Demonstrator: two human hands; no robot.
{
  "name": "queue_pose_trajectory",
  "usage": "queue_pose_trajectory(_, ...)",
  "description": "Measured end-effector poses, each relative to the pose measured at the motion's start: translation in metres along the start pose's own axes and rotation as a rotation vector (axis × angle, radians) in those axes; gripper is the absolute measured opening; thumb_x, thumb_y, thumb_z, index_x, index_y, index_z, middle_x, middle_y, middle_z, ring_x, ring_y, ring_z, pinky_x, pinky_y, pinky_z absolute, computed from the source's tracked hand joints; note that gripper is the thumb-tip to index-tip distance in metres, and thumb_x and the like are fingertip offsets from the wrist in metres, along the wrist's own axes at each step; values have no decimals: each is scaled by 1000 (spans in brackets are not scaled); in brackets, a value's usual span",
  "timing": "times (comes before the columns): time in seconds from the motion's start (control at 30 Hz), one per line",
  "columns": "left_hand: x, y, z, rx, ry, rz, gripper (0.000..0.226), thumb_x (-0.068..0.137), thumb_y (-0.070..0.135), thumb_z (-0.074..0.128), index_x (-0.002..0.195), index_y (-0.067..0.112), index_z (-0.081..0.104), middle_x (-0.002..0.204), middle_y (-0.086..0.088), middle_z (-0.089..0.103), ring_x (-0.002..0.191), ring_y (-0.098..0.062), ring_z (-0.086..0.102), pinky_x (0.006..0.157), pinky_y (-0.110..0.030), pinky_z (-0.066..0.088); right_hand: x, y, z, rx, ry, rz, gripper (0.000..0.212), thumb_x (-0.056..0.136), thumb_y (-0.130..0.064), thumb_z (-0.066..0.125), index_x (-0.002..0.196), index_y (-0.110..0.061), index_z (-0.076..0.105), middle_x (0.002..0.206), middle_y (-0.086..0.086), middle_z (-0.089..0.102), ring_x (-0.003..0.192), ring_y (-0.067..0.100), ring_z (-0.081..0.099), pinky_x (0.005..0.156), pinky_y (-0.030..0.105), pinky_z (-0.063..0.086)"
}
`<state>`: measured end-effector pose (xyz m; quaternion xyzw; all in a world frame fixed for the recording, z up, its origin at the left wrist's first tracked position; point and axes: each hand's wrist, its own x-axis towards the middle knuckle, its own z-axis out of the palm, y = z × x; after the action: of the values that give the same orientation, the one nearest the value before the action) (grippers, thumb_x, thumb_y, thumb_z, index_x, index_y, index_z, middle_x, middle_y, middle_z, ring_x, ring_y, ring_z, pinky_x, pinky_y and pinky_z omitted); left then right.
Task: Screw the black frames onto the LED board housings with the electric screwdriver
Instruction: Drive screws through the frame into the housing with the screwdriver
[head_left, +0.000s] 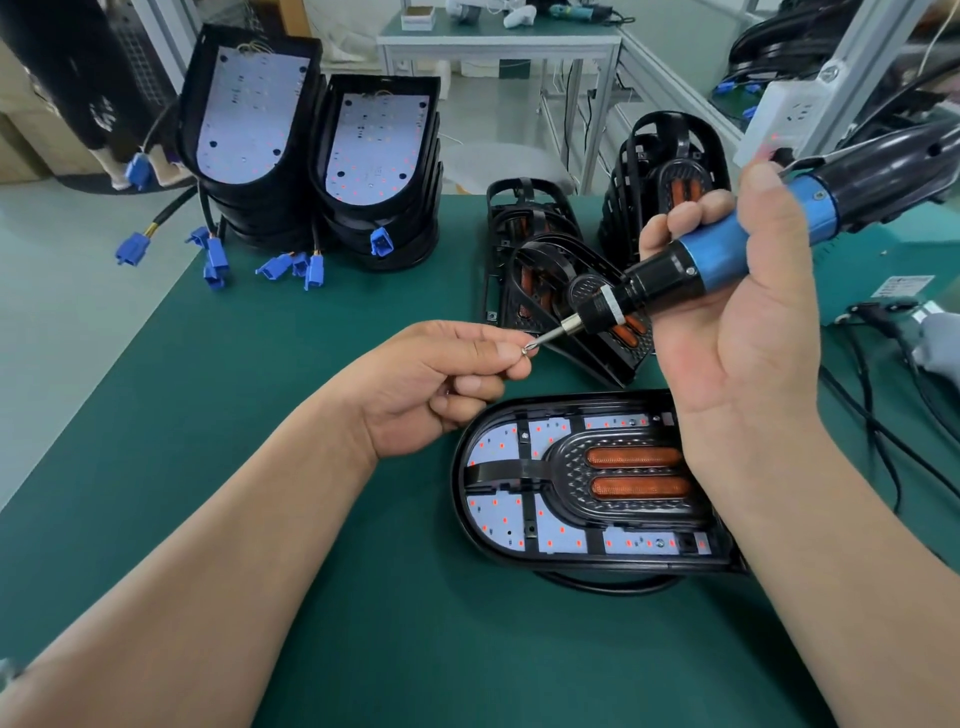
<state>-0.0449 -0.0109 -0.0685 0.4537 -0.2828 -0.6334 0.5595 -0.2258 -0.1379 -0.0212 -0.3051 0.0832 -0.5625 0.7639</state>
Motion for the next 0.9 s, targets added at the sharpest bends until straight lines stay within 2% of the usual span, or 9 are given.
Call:
queue_pose_trajectory(0.23, 1, -1, 1, 23, 25, -2, 17, 85, 5, 70, 99, 6, 78, 86, -6, 68, 52, 0, 36, 36, -9, 26, 0, 1, -1, -9, -11, 11, 15, 104, -11, 65, 114, -14, 55, 86, 3, 57, 75, 18, 60, 88, 39, 54)
queue_pose_trajectory(0.63, 1, -2, -2, 12, 32, 7, 26, 89, 1, 69, 114, 0, 68, 87, -7, 67, 52, -1, 38, 36, -9, 28, -2, 1, 0, -12, -6, 30, 10, 104, -12, 63, 111, -14, 56, 86, 3, 57, 75, 18, 59, 91, 40, 54)
queue_pose_trajectory(0.9, 1, -1, 1, 51, 63, 9, 24, 85, 3, 70, 109, 2, 72, 86, -8, 70, 52, -1, 37, 36, -9, 27, -2, 1, 0, -27, -12, 36, 11, 104, -12, 64, 111, -14, 56, 86, 3, 57, 75, 18, 59, 91, 40, 54)
